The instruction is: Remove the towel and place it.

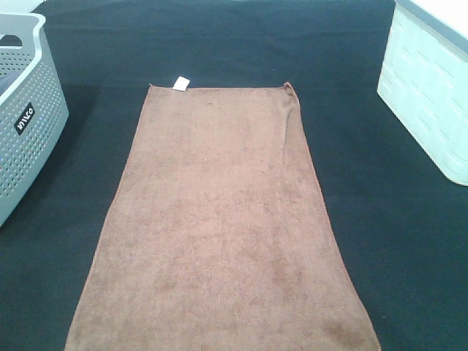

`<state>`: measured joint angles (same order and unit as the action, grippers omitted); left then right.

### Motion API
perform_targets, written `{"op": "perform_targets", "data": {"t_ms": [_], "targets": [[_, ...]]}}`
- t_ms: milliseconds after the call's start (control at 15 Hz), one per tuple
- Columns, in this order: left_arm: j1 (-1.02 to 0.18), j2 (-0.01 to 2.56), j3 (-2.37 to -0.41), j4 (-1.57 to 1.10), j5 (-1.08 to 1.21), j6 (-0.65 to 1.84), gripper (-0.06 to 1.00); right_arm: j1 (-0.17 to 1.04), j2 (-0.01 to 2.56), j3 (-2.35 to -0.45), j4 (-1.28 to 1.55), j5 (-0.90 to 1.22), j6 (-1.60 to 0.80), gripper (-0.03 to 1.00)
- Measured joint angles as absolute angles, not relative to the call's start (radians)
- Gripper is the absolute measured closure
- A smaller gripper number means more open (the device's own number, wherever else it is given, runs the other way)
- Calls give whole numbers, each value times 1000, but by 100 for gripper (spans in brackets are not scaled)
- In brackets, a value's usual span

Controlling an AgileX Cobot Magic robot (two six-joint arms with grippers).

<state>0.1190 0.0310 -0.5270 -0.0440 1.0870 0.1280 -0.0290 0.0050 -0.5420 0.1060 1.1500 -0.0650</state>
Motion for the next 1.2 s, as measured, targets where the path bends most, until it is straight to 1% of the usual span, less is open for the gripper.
{"op": "perform_targets", "data": {"t_ms": [133, 333, 1200], "targets": [[119, -4, -526, -47, 1088, 135, 14, -29, -5, -542, 107, 1148, -92, 30], [119, -5, -506, -80, 1066, 125, 14, -29, -5, -512, 135, 1082, -147, 30], [119, -5, -501, -88, 1050, 88, 14, -29, -5, -501, 139, 1063, -147, 30]]}}
